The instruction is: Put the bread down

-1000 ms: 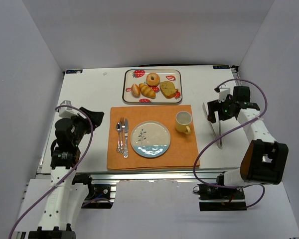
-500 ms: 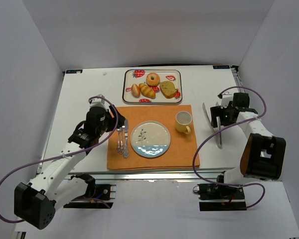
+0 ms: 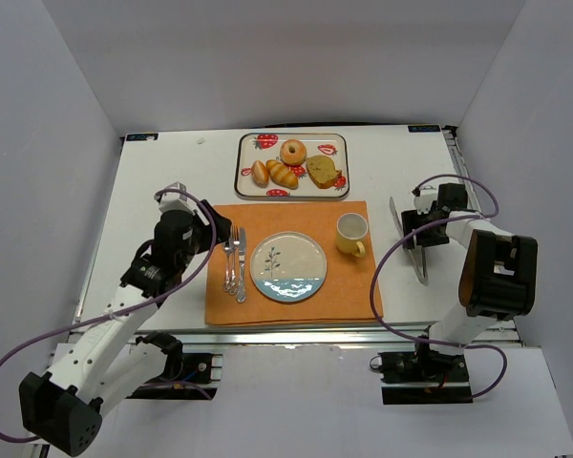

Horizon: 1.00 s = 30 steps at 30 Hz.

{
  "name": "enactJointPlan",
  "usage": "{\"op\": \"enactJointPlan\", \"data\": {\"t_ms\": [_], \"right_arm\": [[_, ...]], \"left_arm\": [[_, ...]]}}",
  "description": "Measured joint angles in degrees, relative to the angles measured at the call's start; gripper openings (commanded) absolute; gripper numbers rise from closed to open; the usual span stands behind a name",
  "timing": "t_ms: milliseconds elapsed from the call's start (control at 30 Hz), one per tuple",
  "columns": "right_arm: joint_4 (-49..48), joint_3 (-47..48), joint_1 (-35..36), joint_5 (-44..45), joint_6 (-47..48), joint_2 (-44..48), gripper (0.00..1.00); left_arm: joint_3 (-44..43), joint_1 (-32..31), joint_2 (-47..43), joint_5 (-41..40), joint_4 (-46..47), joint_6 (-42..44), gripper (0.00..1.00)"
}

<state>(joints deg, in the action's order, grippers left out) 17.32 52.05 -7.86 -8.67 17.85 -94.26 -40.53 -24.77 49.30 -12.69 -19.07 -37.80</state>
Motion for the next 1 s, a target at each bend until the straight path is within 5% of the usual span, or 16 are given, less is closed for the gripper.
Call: {"op": "enactJointPlan", "data": {"t_ms": [567, 767, 1000], "right_arm": [[-4.9, -1.3, -0.1, 0.1, 1.3, -0.3, 0.14], [1.6, 0.3, -0.1, -6.3, 5.0, 4.5, 0.25], [5.4, 13.7, 0.5, -16.4, 6.5, 8.7, 0.4]], "left_arm": [[0.7, 0.0, -5.0, -2.0, -0.7, -1.9, 0.81], [0.7, 0.0, -7.4, -2.6, -1.0, -2.3, 0.81], [0.8, 0.0, -9.8, -3.2, -0.8, -2.7, 0.81]]}}
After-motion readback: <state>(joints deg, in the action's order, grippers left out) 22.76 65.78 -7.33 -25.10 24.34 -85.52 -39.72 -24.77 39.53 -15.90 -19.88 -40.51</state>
